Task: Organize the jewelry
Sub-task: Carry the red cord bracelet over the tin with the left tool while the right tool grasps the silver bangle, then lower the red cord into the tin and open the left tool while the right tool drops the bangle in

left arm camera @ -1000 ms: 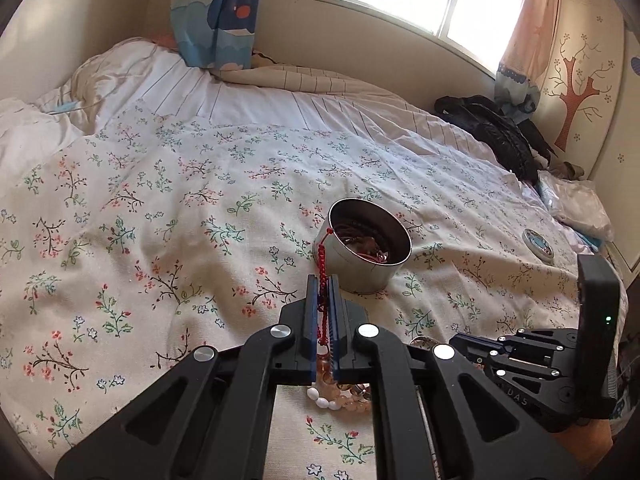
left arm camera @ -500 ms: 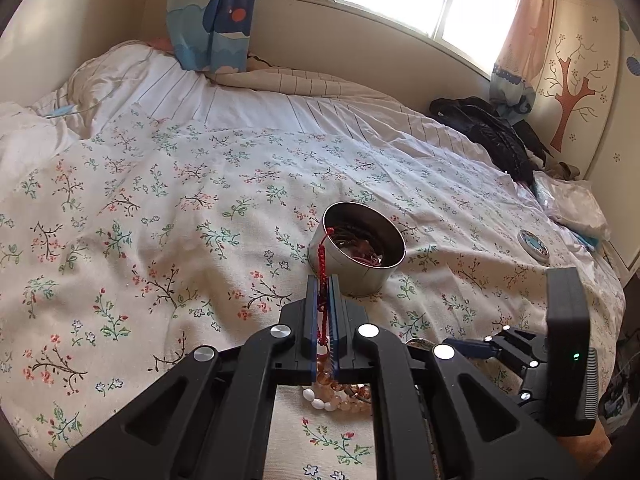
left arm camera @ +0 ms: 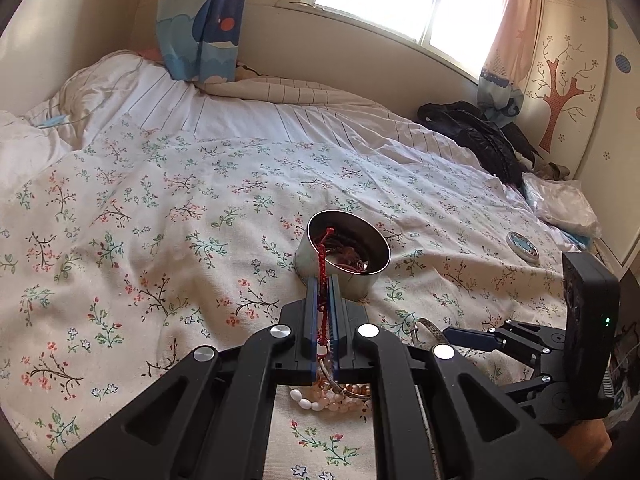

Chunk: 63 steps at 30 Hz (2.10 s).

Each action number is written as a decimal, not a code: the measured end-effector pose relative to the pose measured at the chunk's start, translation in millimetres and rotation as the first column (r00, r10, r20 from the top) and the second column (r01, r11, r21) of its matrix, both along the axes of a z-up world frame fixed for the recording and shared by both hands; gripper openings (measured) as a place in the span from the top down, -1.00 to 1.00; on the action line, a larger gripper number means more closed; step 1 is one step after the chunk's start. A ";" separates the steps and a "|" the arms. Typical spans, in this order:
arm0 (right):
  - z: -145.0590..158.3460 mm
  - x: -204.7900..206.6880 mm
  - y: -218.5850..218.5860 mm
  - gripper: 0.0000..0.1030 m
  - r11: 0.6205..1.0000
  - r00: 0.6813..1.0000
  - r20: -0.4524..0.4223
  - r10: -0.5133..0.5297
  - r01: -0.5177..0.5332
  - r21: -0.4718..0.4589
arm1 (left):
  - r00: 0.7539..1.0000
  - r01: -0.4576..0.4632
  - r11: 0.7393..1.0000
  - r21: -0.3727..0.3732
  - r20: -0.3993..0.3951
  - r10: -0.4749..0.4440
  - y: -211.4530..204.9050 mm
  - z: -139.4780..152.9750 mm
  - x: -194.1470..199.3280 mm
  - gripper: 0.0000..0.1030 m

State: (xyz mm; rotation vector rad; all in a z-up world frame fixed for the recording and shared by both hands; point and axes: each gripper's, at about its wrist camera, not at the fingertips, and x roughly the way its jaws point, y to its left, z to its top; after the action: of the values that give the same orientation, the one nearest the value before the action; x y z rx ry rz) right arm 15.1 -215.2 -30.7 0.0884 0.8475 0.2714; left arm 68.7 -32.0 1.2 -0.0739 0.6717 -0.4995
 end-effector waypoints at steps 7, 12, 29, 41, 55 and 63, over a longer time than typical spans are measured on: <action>3.9 0.6 -6.7 -0.02 1.000 1.000 0.017 -0.014 0.014 0.025 | 0.998 0.014 0.997 0.075 0.055 -0.018 -16.6 2.7 -6.7 0.91; -19.7 9.7 17.3 -0.57 0.996 0.996 -0.072 0.056 -0.061 -0.070 | 0.999 0.009 0.997 0.080 0.046 -0.013 -15.1 0.9 -4.6 0.91; 19.3 3.1 -2.7 -0.06 1.000 0.994 0.105 -0.028 0.029 -0.003 | 0.997 0.013 0.999 0.037 0.074 -0.015 -19.2 9.6 -2.0 0.91; 31.4 18.2 1.3 -0.06 0.993 0.978 0.205 -0.045 0.066 -0.095 | 0.996 0.041 0.999 0.012 0.083 -0.042 -47.5 13.9 16.2 0.91; 28.5 37.2 -4.8 -0.06 0.989 0.974 0.223 -0.046 0.075 -0.124 | 0.996 0.051 0.998 -0.021 0.071 -0.050 -65.4 13.5 42.5 0.91; 26.8 45.8 -11.3 -0.06 0.987 0.971 0.230 -0.058 0.090 -0.130 | 0.996 0.057 0.998 -0.017 0.074 -0.056 -78.7 11.1 54.4 0.91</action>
State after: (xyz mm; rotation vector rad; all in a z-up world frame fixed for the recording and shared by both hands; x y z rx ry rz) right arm 60.9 -226.5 -4.0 -0.0412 0.6335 0.1473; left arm 123.1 -110.7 12.4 -0.0545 0.5982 -0.5603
